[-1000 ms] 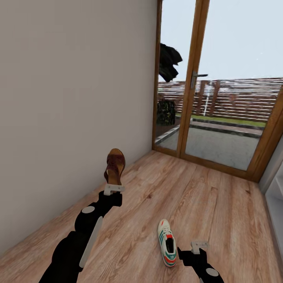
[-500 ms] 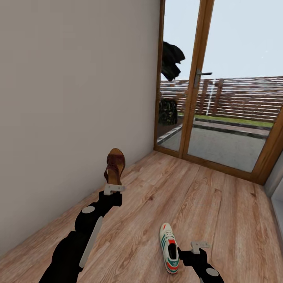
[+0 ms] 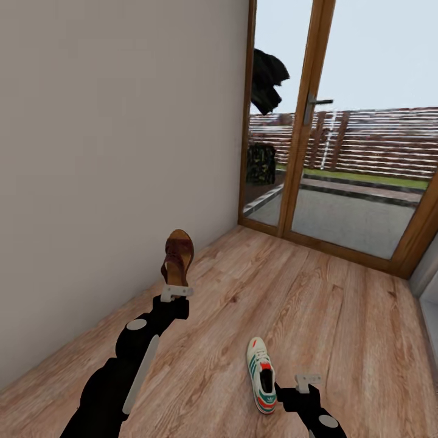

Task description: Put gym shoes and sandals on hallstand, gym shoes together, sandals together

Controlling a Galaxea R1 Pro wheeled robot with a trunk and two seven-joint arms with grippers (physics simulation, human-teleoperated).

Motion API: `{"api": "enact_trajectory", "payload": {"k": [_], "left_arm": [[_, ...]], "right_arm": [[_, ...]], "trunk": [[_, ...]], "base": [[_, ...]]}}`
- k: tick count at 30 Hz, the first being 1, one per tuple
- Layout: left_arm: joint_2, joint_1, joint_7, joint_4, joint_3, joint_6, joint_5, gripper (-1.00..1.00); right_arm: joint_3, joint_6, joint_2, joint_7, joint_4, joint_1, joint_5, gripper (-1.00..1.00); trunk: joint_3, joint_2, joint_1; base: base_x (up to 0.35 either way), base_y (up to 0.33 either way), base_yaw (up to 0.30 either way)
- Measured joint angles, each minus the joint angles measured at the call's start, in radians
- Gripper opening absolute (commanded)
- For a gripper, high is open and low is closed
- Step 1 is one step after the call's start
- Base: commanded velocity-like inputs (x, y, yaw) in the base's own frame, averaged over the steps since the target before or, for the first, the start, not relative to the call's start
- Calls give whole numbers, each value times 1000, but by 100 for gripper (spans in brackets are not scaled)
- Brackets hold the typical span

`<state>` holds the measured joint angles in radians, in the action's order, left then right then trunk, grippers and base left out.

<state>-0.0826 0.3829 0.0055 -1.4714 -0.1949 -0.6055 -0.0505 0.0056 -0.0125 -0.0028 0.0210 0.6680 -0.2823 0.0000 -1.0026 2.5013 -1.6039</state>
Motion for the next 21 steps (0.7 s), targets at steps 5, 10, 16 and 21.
{"api": "enact_trajectory", "payload": {"k": [5, 10, 16, 21], "left_arm": [[0, 0, 0, 0, 0, 0, 0, -100], [0, 0, 0, 0, 0, 0, 0, -100], [0, 0, 0, -1, 0, -1, 0, -100], [0, 0, 0, 0, 0, 0, -1, -100]], "right_arm": [[0, 0, 0, 0, 0, 0, 0, 100], [0, 0, -1, 0, 0, 0, -1, 100], [0, 0, 1, 0, 0, -1, -6, 100], [0, -1, 3, -5, -1, -112, -9, 100]], "trunk": [[-27, 1, -2], [-55, 2, -4], [-86, 4, -7], [-106, 5, -9]], "base": [[0, 0, 0], [0, 0, 0], [0, 0, 0], [0, 0, 0]]}}
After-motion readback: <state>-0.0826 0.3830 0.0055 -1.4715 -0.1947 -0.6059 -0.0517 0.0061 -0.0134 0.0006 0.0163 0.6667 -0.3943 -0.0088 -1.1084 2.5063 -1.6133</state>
